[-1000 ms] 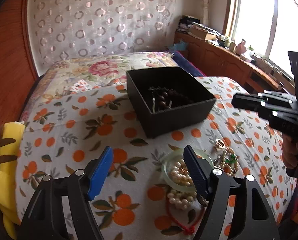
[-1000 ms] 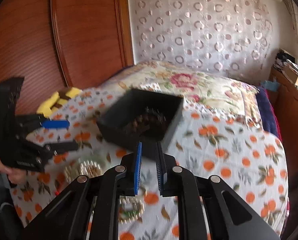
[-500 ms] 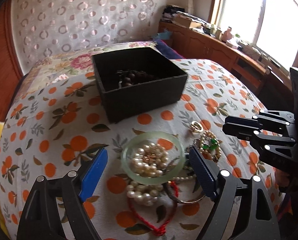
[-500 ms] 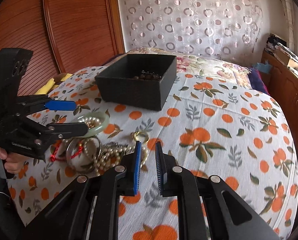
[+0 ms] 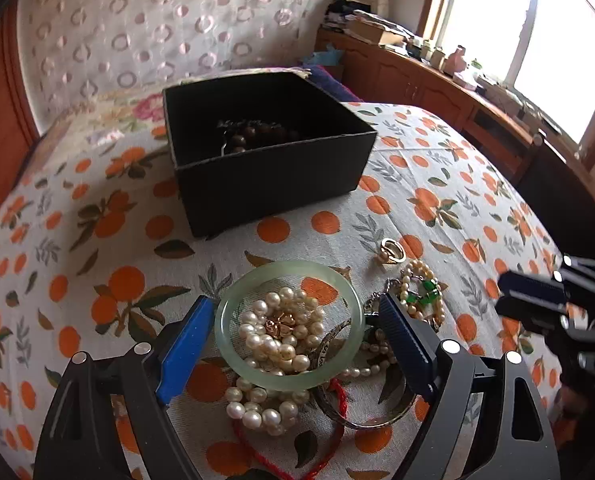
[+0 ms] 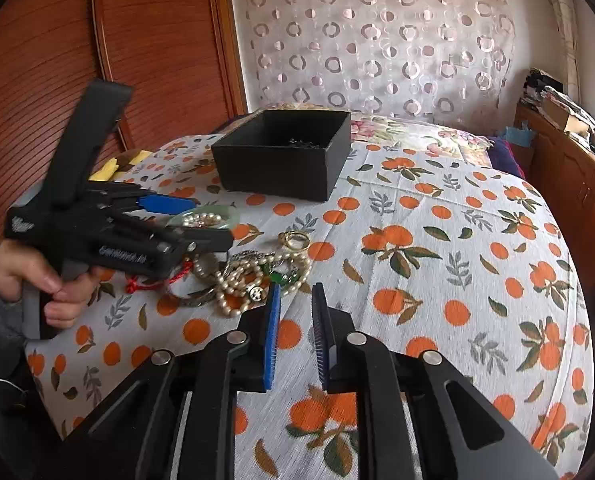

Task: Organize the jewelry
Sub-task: 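Grasp the pale green jade bangle with the left tool and lift it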

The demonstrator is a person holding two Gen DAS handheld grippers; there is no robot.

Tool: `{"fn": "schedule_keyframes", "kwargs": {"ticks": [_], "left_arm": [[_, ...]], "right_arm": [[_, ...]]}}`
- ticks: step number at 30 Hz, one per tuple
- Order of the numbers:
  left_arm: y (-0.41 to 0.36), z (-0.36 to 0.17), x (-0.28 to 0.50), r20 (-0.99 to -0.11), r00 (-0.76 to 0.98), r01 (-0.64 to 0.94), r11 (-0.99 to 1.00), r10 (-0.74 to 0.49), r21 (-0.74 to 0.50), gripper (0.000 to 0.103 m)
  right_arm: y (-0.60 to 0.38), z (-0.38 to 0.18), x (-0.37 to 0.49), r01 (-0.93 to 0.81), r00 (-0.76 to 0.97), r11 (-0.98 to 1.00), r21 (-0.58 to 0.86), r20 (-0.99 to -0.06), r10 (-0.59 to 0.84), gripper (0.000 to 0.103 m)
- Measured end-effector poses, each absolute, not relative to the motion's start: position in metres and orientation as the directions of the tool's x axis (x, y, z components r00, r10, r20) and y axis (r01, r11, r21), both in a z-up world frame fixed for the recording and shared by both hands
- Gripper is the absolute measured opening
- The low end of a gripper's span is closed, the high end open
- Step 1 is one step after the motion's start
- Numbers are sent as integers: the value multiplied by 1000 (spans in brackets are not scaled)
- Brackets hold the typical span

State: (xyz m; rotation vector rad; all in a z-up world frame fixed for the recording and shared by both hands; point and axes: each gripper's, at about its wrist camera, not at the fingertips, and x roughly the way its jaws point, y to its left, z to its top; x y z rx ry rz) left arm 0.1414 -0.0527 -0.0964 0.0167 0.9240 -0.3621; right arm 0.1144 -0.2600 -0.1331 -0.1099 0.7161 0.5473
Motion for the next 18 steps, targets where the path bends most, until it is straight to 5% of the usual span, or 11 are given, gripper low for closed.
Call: {"fn": "schedule_keyframes", "kwargs": {"ticks": [6,10,18], "left_arm": [[-51,-97,143,-784,539,296,941,-308,-166,80],[-50,-95,141,-775,541,300,936,-326,-185,69],[-49,-85,126,-757,599,285,953,-260,-102,69]], "right_arm": [[-260,-132,106,-513,623,853,92,-644,444,18],[-258,-132,102,-515,624,853,89,-644,444,19],[-251,-135,105,-522,610,848,90,-656,445,19]]}}
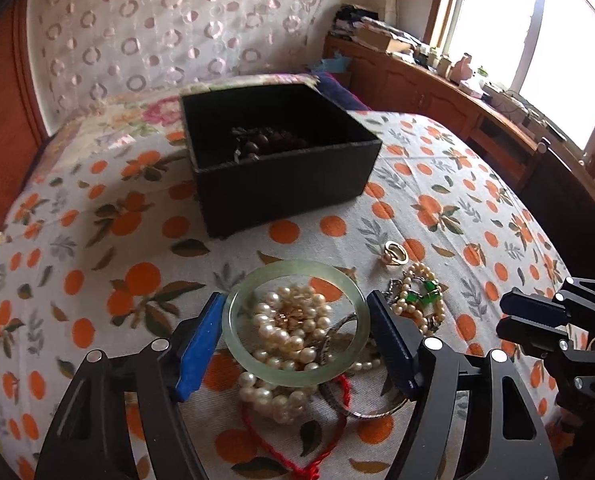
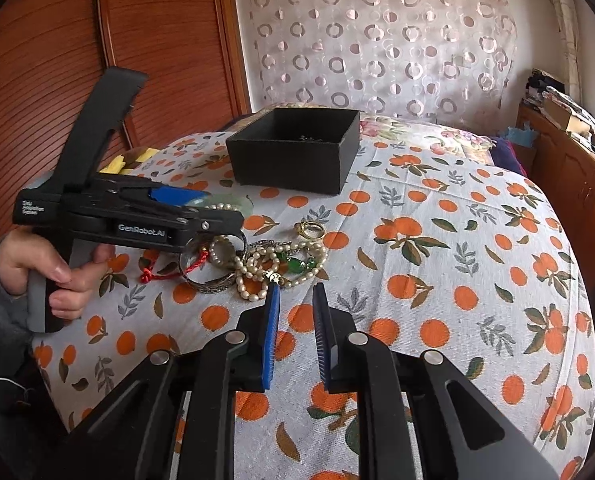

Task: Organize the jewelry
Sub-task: 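Grasp the pale green jade bangle with the left tool and lift it, then grasp the silver bangle with the right tool while the left tool holds the jade bangle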

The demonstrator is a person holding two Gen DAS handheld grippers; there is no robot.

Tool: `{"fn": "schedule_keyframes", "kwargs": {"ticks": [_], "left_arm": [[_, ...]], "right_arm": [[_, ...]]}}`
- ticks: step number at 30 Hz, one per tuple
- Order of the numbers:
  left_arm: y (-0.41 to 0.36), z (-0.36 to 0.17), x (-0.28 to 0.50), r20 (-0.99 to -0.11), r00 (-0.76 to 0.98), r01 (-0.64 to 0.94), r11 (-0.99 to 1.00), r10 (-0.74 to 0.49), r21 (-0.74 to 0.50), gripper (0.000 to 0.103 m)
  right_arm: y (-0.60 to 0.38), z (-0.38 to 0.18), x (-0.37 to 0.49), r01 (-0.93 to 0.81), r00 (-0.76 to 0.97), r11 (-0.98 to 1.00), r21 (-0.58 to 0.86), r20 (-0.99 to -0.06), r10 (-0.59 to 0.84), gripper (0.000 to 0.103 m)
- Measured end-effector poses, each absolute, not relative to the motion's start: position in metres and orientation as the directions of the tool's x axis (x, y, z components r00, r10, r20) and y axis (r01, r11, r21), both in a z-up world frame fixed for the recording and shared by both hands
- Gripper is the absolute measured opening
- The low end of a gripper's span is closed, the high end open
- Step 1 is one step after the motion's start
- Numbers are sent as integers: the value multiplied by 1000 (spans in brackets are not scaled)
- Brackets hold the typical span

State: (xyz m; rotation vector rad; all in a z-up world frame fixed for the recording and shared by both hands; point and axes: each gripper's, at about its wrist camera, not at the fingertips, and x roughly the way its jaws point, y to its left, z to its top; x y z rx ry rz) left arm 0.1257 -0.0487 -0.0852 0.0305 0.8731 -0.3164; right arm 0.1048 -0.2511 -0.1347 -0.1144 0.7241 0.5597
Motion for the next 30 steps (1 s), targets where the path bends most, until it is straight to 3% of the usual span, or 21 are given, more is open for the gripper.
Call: {"fn": "schedule_keyframes", "kwargs": {"ticks": [6,8,30], "left_arm": [[-33,-63,102,-706,667,259,962,-240,-82,69],[-27,-57,92,-691,683,250,965,-235,-82,69],[22,-40,36,-629,756,171,982,-183,-81,69]], "right_arm": [[-235,-136,109,-546,592,833,91,-661,461,21],[-229,-135,108,-556,587,826,96,-658,472,31],[-158,-139,112,-674,488,735,75,-702,519,31]]}}
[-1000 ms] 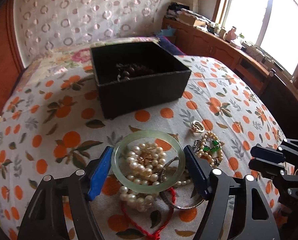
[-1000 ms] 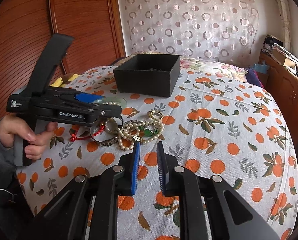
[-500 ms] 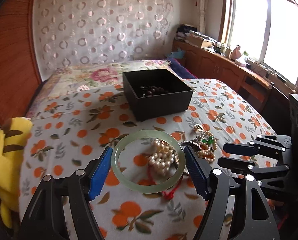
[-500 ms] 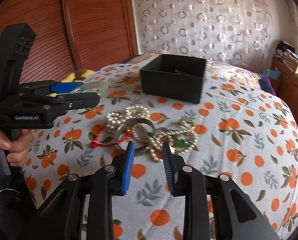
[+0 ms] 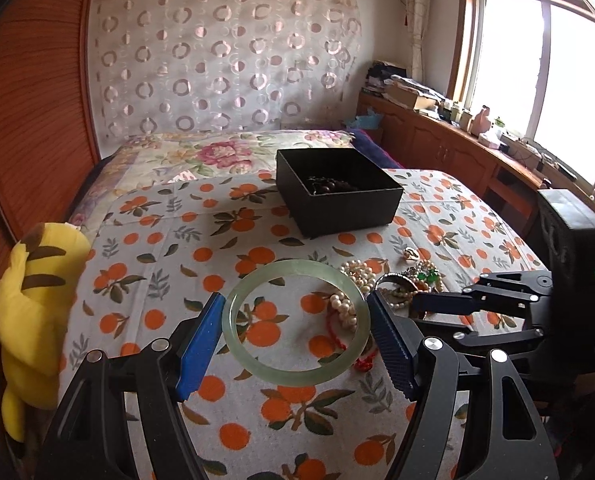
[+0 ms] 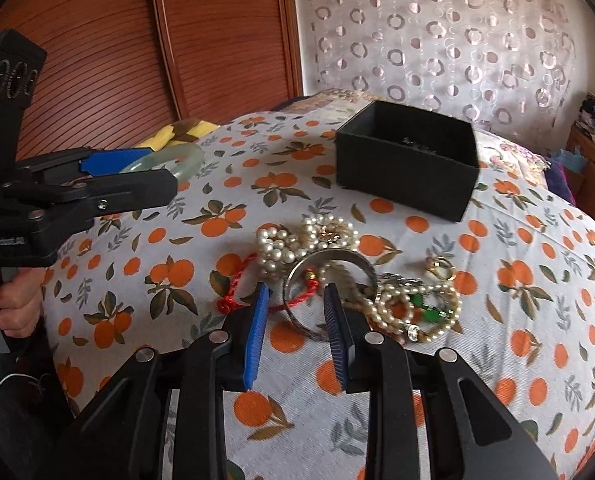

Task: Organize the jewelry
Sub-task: 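Grasp the silver bangle with the right tool while the left tool holds the jade bangle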

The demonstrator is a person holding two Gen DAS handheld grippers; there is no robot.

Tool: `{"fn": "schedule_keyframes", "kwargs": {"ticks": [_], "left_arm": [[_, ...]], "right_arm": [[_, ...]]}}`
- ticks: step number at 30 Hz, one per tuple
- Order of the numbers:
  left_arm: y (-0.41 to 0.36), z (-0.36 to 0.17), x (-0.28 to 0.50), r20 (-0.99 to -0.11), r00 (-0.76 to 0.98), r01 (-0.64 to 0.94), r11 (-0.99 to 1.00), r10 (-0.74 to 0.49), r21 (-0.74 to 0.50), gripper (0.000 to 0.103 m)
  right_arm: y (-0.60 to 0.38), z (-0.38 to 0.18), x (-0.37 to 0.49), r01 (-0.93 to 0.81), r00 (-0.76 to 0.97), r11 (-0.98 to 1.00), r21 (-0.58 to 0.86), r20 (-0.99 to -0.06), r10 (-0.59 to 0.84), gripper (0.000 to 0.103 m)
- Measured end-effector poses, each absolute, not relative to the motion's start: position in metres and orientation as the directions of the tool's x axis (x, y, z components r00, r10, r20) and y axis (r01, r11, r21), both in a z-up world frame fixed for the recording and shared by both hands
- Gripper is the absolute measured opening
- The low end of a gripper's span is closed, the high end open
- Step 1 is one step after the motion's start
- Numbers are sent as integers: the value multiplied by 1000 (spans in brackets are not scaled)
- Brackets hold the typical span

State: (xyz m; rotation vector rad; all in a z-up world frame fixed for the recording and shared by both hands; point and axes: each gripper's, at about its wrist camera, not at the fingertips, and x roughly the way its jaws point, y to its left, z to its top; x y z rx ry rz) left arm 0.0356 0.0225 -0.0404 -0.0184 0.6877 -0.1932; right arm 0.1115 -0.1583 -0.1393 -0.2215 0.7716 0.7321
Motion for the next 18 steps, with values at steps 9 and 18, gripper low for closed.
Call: {"fn": "schedule_keyframes", "kwargs": {"ticks": [9,18], "left_arm": [[34,-44,28,-622,761,157,983,-184,-100,69],[35,-44,27,-622,760,160,982,-188,-102,69]], "right_arm": [[-138,-149,118,-698,475,716,2,-747,465,24],[-145,-138,116,-710,492,704,-5,-719,491,5]]}}
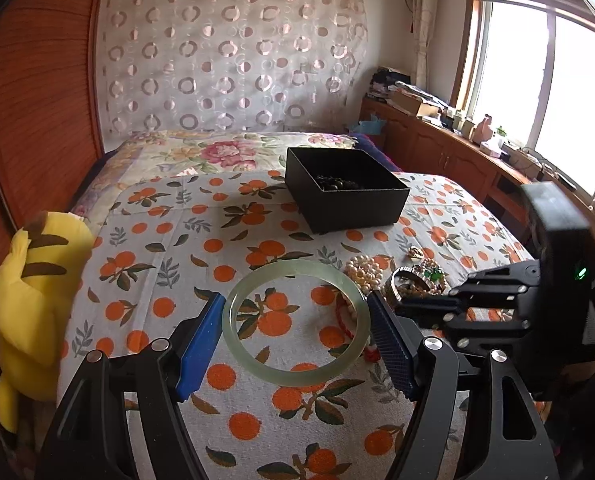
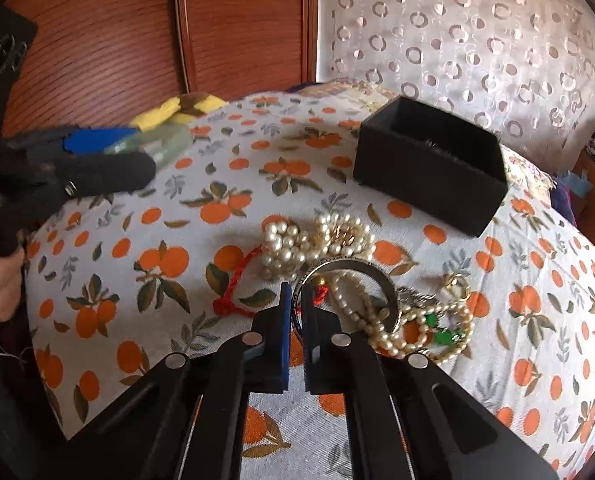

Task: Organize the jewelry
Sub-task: 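Grasp the silver bangle with the right tool while the left tool holds the jade bangle, then drop the silver bangle into the black box while the left tool drops the jade bangle in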

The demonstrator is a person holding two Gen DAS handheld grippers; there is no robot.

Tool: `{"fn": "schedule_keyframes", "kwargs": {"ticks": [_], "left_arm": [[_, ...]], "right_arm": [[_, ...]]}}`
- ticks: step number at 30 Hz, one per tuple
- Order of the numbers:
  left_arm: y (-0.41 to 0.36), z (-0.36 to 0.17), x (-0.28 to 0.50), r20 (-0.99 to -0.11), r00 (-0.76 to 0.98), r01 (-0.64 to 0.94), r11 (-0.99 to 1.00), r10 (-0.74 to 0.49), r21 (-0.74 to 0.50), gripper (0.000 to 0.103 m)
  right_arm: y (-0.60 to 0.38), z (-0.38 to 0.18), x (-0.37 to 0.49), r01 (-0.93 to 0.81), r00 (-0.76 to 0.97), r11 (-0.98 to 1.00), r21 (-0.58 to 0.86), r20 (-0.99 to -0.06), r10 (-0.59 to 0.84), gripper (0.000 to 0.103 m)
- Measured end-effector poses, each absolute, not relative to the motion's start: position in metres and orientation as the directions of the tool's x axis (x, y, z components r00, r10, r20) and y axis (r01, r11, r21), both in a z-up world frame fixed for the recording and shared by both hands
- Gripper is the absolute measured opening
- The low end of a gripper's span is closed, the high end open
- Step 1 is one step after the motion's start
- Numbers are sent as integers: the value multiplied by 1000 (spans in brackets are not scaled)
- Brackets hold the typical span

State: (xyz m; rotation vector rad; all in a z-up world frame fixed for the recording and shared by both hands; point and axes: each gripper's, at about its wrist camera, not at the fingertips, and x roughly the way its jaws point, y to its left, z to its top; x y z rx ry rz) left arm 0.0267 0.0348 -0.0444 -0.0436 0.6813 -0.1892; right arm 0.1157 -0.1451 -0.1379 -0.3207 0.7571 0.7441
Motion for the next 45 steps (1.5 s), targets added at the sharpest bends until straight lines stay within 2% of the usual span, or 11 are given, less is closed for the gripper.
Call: {"fn": "schedule_keyframes", "kwargs": {"ticks": [7,21,45], "left_arm": [[30,-43,25,-619,761,165,981,-193,-102,69],[10,-35,41,-614,765,186,980,-194,-77,69],[-7,-14,120,-604,768,235,971,-214,-45,69]], "right_arm": [[-159,-110,109,-711,535,703,-9,-656,532,5],[-184,-103,123,-674,571,738,-19,-648,504,5],[-172,-71,232,-681,593,732,-22,-604,533,5]]}}
